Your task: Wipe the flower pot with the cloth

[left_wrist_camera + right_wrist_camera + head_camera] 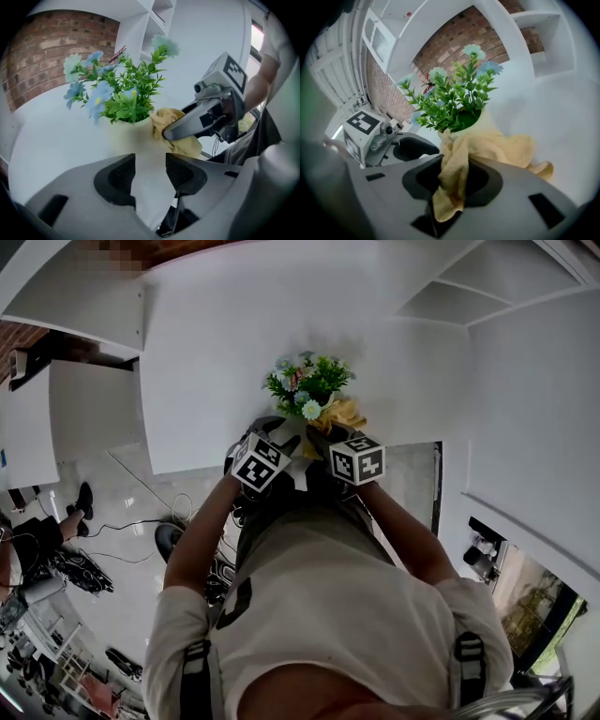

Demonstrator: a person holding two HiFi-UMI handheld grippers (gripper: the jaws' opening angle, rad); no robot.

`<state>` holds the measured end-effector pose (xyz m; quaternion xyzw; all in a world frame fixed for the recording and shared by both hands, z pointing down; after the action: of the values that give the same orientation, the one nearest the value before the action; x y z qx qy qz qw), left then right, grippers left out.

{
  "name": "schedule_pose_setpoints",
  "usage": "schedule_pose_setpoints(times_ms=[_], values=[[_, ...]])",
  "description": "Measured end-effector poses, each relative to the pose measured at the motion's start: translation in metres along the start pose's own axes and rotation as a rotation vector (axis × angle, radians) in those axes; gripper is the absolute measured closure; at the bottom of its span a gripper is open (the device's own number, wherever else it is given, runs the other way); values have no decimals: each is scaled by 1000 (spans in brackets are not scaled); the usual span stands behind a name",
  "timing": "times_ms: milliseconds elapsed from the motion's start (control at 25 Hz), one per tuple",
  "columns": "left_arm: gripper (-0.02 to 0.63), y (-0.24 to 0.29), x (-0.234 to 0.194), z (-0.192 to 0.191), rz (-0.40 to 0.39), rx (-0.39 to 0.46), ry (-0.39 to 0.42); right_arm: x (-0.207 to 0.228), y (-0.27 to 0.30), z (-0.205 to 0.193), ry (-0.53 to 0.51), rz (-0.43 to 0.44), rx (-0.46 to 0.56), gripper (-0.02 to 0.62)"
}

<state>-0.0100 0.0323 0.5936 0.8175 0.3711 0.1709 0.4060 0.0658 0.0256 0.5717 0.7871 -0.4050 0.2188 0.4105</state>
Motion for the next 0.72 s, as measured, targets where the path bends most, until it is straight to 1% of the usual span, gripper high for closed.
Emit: schedule_pose_setpoints(times_ms=[80, 160, 200, 240, 320, 400, 520, 600, 720], values=[[386, -10, -14, -4, 16, 23, -6, 7, -11, 7, 10, -12, 29, 482], [370, -17, -38, -1, 36, 59, -30, 15, -23, 16, 28, -41, 69, 482], [360, -16, -49, 1, 27, 69, -45, 20, -27, 20, 34, -62, 88, 482], [336, -13, -57, 3, 11, 69, -56, 25, -31, 23, 41, -82, 103, 482], [320, -2, -66, 8, -18, 50, -50, 33, -35, 29, 55, -113, 126, 481], [299, 10, -67, 14, -48, 42, -22, 38, -36, 33, 61, -130, 135, 480], [284, 23, -55, 24, -113, 37, 13, 39, -29, 36, 66, -122, 132, 480], [278, 27, -51, 24, -117, 31, 37, 39, -24, 35, 75, -119, 136, 480], [278, 27, -48, 29, -103, 38, 40, 36, -26, 35, 81, -119, 141, 480]])
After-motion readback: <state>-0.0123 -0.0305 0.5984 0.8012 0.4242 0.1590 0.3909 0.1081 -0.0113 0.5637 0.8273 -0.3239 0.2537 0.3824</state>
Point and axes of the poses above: the fingertips, and each gripper's own axes: y forward along the fingers, x to its right, z out of its top, the point moved 3 cm from there along -y, backward along the fingers, and after that the axes turned 14 degrees about z, right-handed, at the moved point
